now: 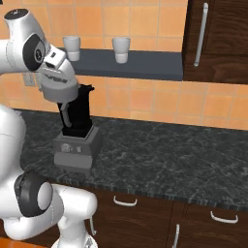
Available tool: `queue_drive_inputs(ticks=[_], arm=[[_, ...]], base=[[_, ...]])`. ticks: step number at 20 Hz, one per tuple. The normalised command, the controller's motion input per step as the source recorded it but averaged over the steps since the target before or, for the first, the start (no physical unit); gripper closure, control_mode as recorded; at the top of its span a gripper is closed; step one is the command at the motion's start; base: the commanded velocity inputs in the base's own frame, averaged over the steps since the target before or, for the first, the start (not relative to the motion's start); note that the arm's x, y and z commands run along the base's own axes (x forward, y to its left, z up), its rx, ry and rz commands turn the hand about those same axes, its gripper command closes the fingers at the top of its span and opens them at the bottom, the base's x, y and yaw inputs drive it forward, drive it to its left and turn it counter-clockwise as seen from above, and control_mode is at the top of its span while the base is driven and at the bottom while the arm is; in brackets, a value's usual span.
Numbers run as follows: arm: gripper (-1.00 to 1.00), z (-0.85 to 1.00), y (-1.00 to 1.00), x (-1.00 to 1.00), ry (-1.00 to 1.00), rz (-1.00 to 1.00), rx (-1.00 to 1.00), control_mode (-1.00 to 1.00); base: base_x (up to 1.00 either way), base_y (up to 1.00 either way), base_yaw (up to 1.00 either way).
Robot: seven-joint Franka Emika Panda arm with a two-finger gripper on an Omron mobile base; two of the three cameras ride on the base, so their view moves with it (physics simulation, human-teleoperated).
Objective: Close the lid blender by securely placing the lid on top.
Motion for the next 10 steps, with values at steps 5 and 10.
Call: queue_drive_inputs(ticks=[5, 10], arm=[[1.0, 0.18, 0.0, 0.27, -0.01, 0.0, 0.0, -1.0], [1.0, 0.16, -0.08, 0.25, 0.0, 0.0, 0.0, -1.0]], base=[[0.0, 0.0, 0.0], [0.0, 0.0, 0.0]])
